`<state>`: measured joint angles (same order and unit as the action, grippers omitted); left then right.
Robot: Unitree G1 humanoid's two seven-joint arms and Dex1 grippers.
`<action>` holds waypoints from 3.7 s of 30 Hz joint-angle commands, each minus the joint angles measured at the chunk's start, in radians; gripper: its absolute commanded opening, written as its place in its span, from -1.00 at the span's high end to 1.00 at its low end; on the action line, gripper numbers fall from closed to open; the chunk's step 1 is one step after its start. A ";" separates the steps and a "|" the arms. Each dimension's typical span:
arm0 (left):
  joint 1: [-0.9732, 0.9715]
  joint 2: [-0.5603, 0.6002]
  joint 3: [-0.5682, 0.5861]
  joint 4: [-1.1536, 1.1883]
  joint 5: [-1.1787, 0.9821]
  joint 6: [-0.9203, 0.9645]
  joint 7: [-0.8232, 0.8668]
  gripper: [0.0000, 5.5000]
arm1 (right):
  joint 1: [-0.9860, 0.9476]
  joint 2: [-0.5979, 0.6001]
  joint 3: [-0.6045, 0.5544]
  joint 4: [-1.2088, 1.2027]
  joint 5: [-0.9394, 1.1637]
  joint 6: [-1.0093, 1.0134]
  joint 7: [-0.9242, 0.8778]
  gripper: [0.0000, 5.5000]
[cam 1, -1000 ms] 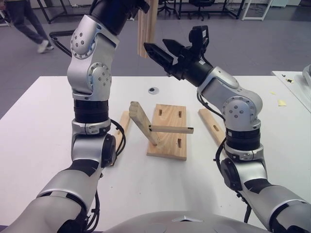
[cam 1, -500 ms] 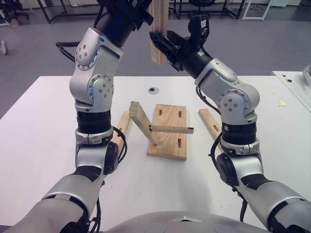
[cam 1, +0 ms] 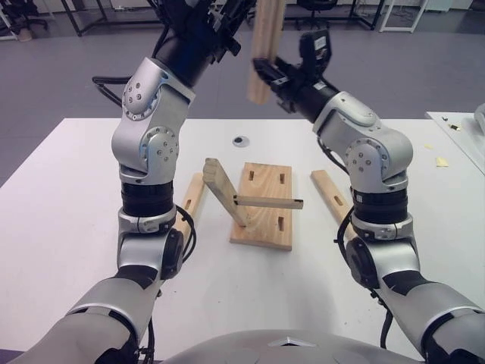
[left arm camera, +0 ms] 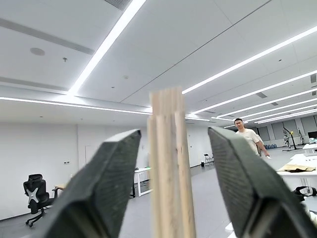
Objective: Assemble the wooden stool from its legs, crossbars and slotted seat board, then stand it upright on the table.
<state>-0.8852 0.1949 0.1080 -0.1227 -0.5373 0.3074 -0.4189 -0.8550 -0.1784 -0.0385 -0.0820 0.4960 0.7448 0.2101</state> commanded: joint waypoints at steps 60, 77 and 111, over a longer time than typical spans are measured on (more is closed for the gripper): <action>-0.280 0.284 0.030 0.736 -0.199 0.610 -0.801 0.63 | -0.375 -0.723 0.478 0.792 -1.372 -1.671 -0.566 -0.32; -0.225 0.224 -0.145 0.798 -0.056 0.345 -0.995 0.63 | -0.035 -0.406 -0.127 0.526 0.756 0.228 0.772 -0.32; -0.157 0.150 -0.140 0.780 0.047 0.291 -1.094 0.63 | -0.022 -0.176 -0.273 0.319 0.677 0.226 0.553 -0.32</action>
<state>-1.0552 0.3452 -0.0187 0.6769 -0.5010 0.5992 -1.4973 -0.8246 -0.3658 -0.3125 0.2538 1.1829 0.9845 0.7725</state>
